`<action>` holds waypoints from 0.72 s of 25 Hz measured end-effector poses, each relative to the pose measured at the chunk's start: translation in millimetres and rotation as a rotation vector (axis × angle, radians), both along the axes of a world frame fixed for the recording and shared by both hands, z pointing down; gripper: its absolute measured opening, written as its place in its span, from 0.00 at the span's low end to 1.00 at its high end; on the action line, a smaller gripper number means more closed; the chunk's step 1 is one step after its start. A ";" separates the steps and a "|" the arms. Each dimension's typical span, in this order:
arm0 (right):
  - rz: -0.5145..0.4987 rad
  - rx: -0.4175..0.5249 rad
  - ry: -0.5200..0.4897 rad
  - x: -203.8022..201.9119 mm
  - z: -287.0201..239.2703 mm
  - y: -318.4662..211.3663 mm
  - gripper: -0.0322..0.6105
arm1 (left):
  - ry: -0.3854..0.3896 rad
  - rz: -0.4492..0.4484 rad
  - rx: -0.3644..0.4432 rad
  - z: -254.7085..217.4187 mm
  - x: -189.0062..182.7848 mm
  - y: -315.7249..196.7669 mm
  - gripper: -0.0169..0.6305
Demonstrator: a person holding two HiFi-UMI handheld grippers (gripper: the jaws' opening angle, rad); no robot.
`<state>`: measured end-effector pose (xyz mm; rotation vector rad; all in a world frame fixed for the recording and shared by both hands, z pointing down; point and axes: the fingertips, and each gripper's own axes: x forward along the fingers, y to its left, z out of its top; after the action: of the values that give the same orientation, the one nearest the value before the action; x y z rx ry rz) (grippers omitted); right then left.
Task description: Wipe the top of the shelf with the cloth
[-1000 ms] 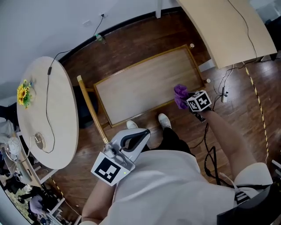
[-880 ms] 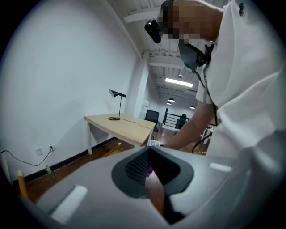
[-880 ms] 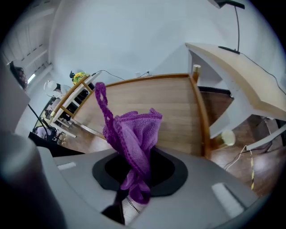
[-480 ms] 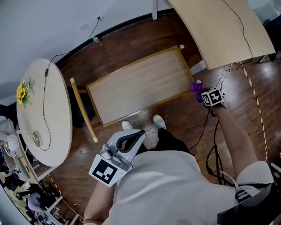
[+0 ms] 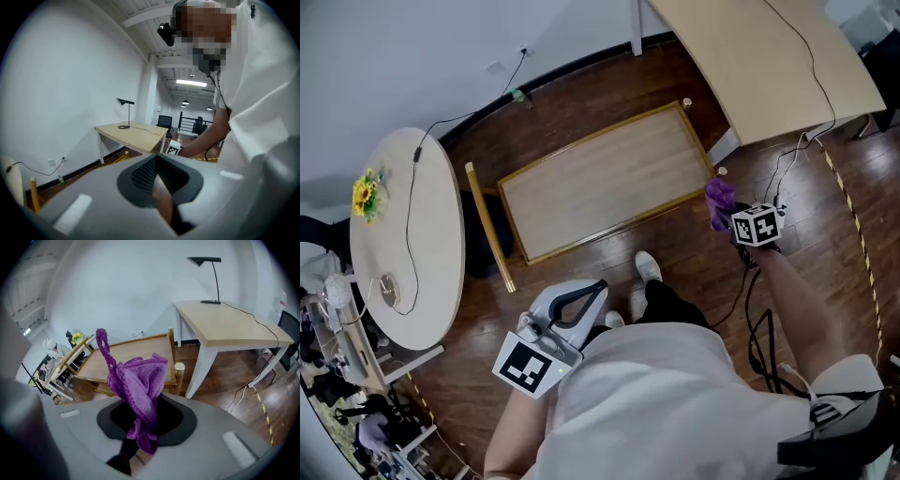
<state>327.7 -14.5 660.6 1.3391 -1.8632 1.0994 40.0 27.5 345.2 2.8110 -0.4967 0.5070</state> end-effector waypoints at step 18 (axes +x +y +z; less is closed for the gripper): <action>0.146 0.405 -0.152 -182.8 -202.8 257.6 0.21 | 0.090 0.080 0.034 12.4 -152.6 232.1 0.05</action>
<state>145.0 243.1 457.8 1.6776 -2.2146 0.9472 -112.5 259.6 357.7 2.8800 -0.3801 0.3888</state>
